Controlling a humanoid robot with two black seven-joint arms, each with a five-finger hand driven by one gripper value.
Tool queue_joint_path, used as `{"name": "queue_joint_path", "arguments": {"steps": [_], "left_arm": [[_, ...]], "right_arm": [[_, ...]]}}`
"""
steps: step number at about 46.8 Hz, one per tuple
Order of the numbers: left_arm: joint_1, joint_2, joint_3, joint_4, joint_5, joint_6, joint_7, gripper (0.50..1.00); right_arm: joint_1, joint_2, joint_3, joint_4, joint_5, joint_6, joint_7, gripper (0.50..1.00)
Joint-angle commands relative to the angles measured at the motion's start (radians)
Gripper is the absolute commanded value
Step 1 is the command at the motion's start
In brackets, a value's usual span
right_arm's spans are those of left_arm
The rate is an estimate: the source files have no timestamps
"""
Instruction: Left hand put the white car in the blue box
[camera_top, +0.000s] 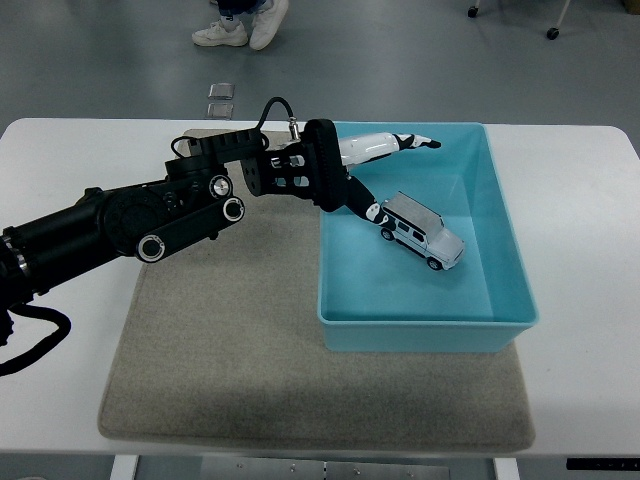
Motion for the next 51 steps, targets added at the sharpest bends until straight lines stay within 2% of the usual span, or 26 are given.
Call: {"name": "queue_joint_path", "arguments": {"steps": [1, 7, 13, 21, 25, 30, 39, 51], "left_arm": [[0.000, 0.008, -0.029, 0.002, -0.204, -0.002, 0.000, 0.999], [0.002, 0.043, -0.047, 0.005, -0.498, -0.014, 0.002, 0.999], [0.011, 0.117, -0.055, 0.003, -0.678, -0.040, 0.002, 0.999], [0.088, 0.183, -0.141, 0.003, -0.939, -0.144, 0.005, 0.999], [0.120, 0.224, -0.190, 0.003, -1.019, -0.193, 0.012, 0.999], [0.170, 0.273, -0.230, 0.005, -1.089, -0.247, 0.052, 0.999], [0.261, 0.309, -0.319, 0.005, -1.275, -0.319, 0.158, 0.999], [0.318, 0.352, -0.337, -0.001, -1.517, -0.341, 0.258, 0.999]], "right_arm": [[0.000, 0.000, 0.000, 0.000, 0.000, 0.000, 0.000, 0.936], [0.000, 0.000, 0.000, 0.000, 0.000, 0.000, 0.000, 0.936], [0.000, 0.000, 0.000, 0.000, 0.000, 0.000, 0.000, 0.936], [0.000, 0.000, 0.000, 0.000, 0.000, 0.000, 0.000, 0.936], [0.000, 0.000, 0.000, 0.000, 0.000, 0.000, 0.000, 0.936], [0.000, 0.000, 0.000, 0.000, 0.000, 0.000, 0.000, 0.936], [0.000, 0.000, 0.000, 0.000, 0.000, 0.000, 0.000, 0.936], [0.000, 0.000, 0.000, 0.000, 0.000, 0.000, 0.000, 0.936]]}}
